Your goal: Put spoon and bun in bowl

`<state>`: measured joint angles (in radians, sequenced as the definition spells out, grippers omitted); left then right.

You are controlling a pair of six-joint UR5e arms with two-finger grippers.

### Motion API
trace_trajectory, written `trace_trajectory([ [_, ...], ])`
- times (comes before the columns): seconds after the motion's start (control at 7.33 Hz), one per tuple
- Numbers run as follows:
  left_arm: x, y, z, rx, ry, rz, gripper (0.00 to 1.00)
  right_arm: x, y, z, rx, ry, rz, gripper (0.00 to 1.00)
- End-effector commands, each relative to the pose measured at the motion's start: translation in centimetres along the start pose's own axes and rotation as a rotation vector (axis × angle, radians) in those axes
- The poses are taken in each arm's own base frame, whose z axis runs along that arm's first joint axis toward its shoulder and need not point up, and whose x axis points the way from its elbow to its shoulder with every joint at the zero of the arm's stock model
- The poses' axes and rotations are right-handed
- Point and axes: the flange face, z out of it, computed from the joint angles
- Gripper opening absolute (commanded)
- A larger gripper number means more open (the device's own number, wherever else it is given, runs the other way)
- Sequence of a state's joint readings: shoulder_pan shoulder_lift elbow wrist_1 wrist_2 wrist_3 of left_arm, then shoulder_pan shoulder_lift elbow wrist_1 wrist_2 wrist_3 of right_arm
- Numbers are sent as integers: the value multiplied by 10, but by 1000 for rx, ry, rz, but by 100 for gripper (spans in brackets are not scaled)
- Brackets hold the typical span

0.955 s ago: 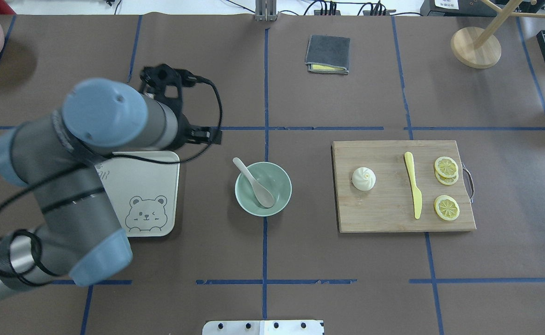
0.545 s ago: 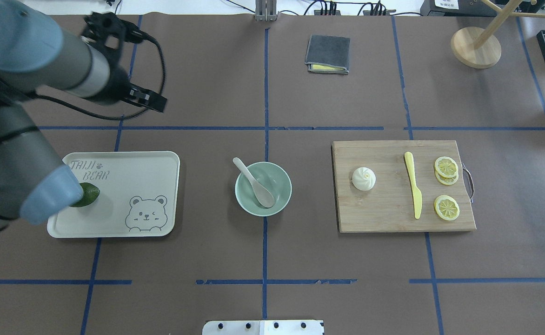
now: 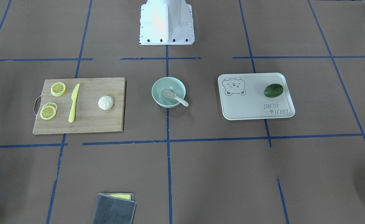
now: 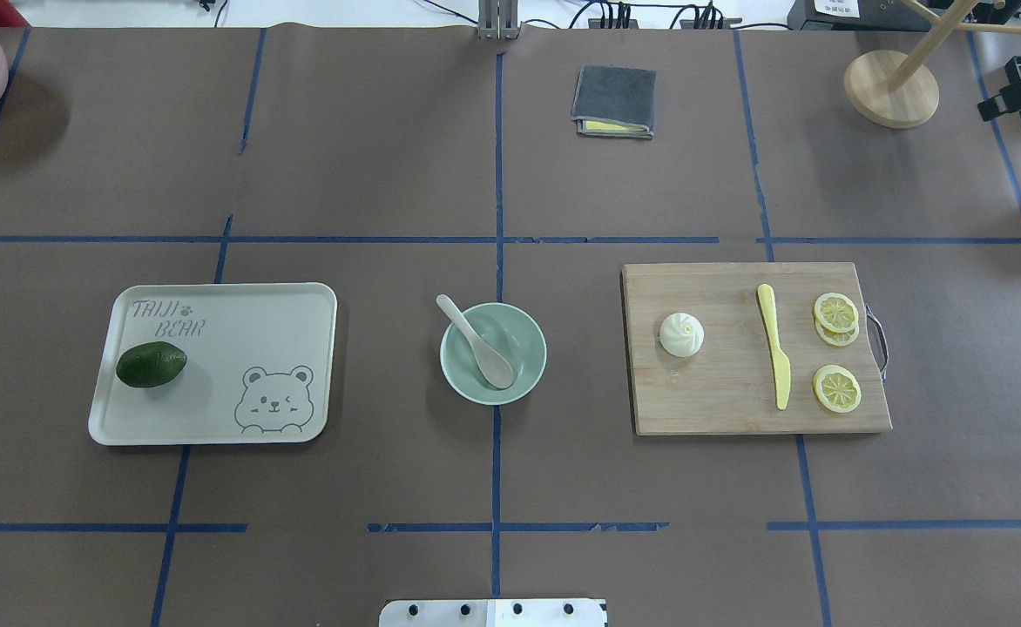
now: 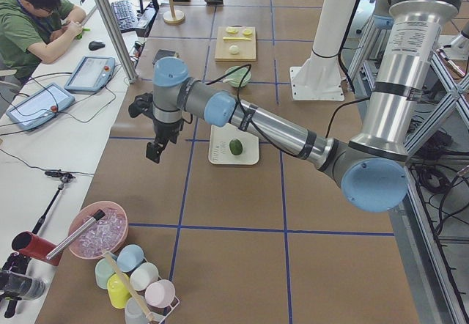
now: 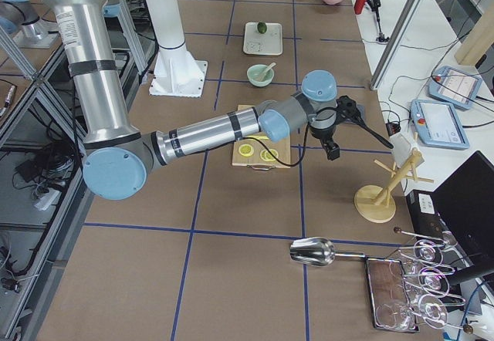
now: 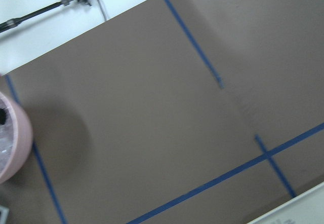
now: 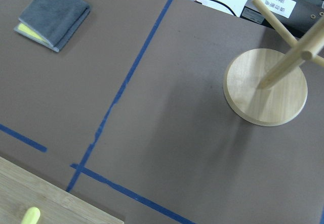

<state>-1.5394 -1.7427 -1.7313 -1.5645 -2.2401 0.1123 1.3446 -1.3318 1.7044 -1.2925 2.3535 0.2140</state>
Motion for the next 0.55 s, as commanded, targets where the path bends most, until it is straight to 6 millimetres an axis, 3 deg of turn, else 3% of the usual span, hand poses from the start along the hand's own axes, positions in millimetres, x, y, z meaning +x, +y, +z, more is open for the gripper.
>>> trace_trajectory([
  [0.0,-92,74,21,-128,8,-140,100,-89,-27,23,-14,-70,44,100],
  [0.14,-102,121,39,-180,23,-201,100,-146,-33,30,-59,-94,87,100],
  [0.27,-100,128,43,-182,61,-219,100,-206,-26,33,-96,-48,119,100],
  [0.41,-96,129,46,-162,118,-232,100,-255,-5,51,-100,21,121,100],
])
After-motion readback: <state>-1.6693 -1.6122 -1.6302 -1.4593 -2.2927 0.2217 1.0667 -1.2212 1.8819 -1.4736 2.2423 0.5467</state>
